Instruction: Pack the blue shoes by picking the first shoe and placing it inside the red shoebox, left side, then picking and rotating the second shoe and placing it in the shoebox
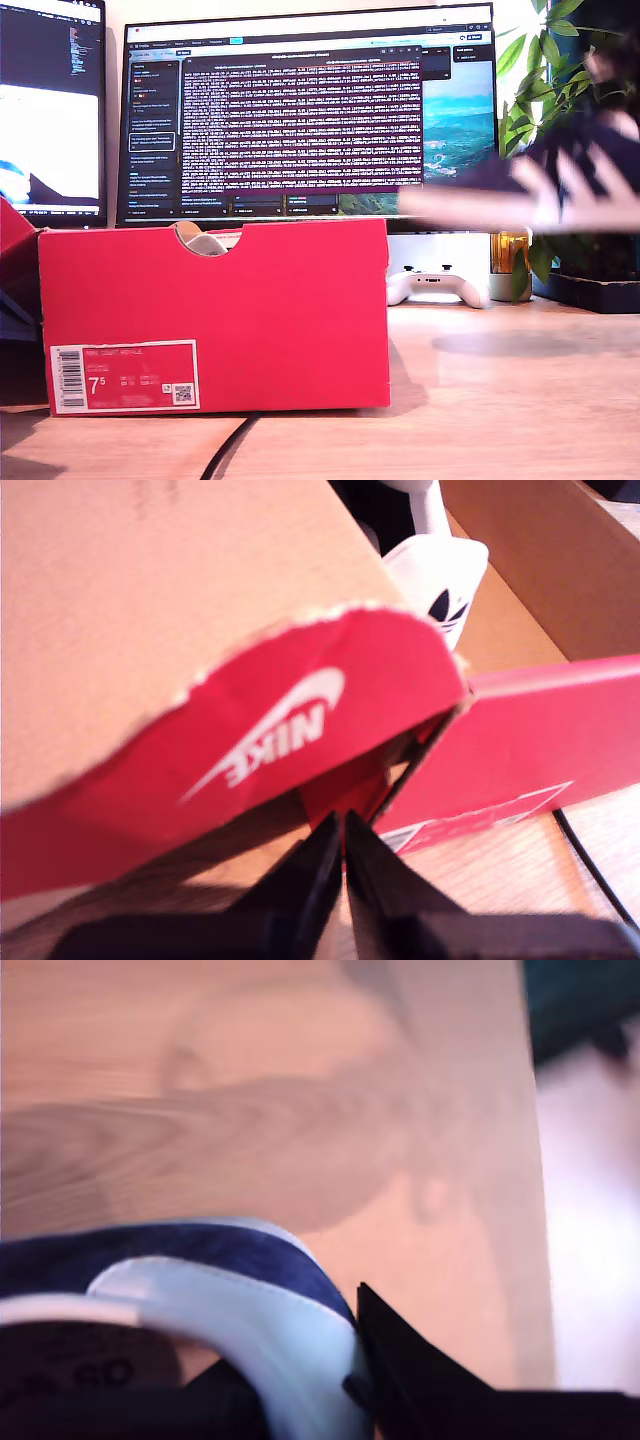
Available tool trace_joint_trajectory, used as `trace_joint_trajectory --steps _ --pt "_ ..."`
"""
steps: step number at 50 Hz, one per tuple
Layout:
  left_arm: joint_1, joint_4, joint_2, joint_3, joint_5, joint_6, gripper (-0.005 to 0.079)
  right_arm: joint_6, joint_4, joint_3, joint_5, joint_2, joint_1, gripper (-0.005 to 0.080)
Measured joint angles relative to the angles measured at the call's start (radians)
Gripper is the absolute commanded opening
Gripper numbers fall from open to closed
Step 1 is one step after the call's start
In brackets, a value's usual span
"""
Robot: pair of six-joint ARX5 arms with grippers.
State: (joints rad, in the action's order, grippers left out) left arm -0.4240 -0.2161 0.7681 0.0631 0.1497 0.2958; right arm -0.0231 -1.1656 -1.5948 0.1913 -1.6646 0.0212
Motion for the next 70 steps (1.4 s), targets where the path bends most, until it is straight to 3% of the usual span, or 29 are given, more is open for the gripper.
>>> trace_joint_trajectory --steps 8,19,20,32,44,55,70 --pt "0.0 0.0 0.0 0.0 0.0 0.0 -0.0019 0.212 0.021 -0.144 -0.123 0.0 0.024 -0.0013" --pt "0.0 0.0 0.0 0.0 0.0 0.0 -0.0019 0.366 0.202 -0.197 -0.244 0.0 0.139 -0.0013" --pt "0.0 0.0 0.0 0.0 0.0 0.0 -0.0019 0.434 0.216 -0.197 -0.245 0.0 0.153 -0.0013" --pt "0.0 0.0 0.0 0.0 0.0 0.0 -0.0019 0.57 0.431 -0.196 -0.256 0.0 0.33 -0.0013" --pt "0.0 0.0 0.0 0.0 0.0 0.0 -0.0019 0.74 0.621 -0.196 -0.229 -0.033 0.459 -0.0013" --pt "0.0 0.0 0.0 0.0 0.0 0.0 -0.0019 0.836 0.702 -0.196 -0.2 -0.124 0.491 -0.0013" --pt "0.0 0.0 0.0 0.0 0.0 0.0 -0.0019 0.852 0.732 -0.196 -0.18 -0.212 0.503 -0.0013"
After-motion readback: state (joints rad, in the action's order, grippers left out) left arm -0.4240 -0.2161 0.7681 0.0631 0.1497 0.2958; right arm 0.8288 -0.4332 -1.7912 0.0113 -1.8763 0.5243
